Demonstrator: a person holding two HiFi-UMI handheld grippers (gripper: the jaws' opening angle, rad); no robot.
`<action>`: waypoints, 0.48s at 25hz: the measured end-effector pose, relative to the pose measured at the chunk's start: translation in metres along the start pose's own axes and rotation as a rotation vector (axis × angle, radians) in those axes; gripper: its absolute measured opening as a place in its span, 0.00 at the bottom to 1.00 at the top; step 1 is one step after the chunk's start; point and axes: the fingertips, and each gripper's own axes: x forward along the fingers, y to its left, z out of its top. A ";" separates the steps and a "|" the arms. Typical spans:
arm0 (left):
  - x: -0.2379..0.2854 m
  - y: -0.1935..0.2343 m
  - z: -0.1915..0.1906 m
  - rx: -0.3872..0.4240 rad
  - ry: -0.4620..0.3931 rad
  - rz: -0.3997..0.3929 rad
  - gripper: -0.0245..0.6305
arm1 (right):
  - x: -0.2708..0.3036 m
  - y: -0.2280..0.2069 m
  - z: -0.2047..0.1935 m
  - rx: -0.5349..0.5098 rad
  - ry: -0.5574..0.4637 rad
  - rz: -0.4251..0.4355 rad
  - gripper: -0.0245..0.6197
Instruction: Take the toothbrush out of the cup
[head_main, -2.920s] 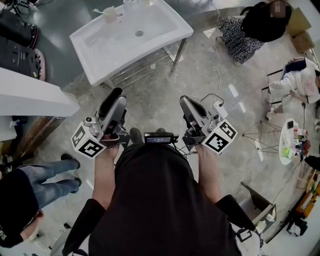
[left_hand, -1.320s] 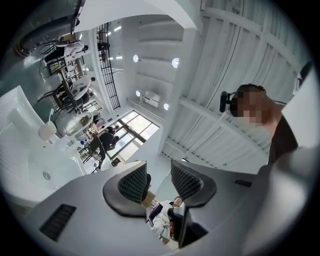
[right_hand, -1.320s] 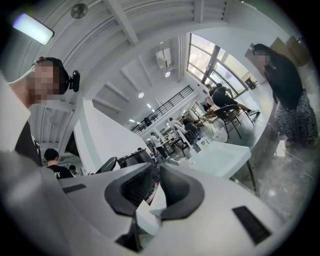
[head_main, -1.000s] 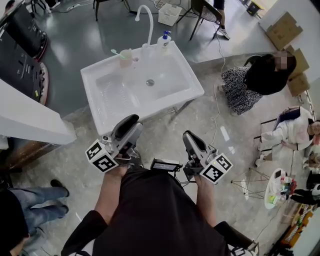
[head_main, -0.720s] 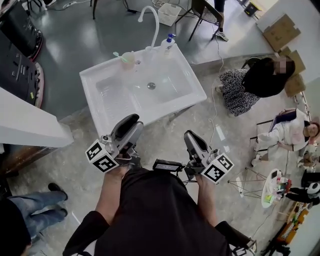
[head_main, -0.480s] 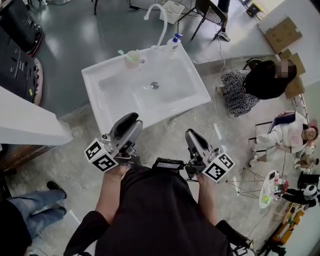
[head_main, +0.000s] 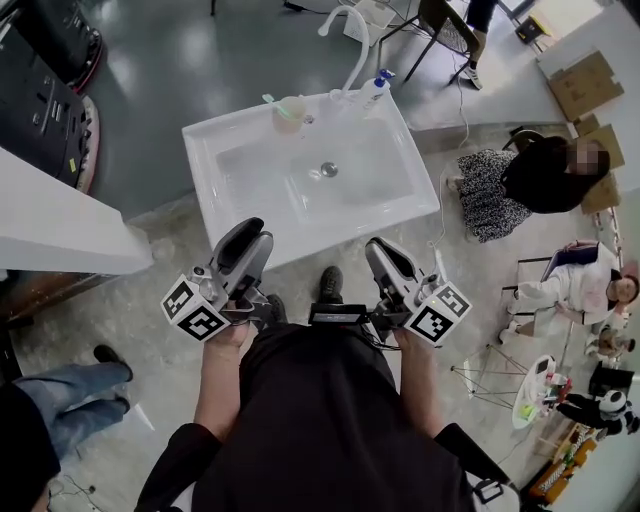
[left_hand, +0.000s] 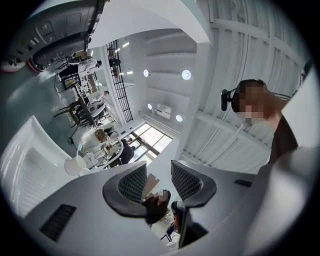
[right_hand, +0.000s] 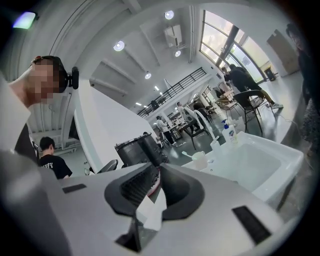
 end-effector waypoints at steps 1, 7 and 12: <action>0.001 0.004 0.003 0.007 -0.006 0.010 0.28 | 0.006 -0.002 0.003 -0.002 0.003 0.013 0.10; 0.009 0.007 0.004 0.054 -0.013 0.058 0.28 | 0.023 -0.014 0.014 0.005 0.008 0.086 0.10; 0.049 0.022 -0.010 0.081 0.005 0.105 0.28 | 0.038 -0.054 0.032 0.033 0.013 0.144 0.10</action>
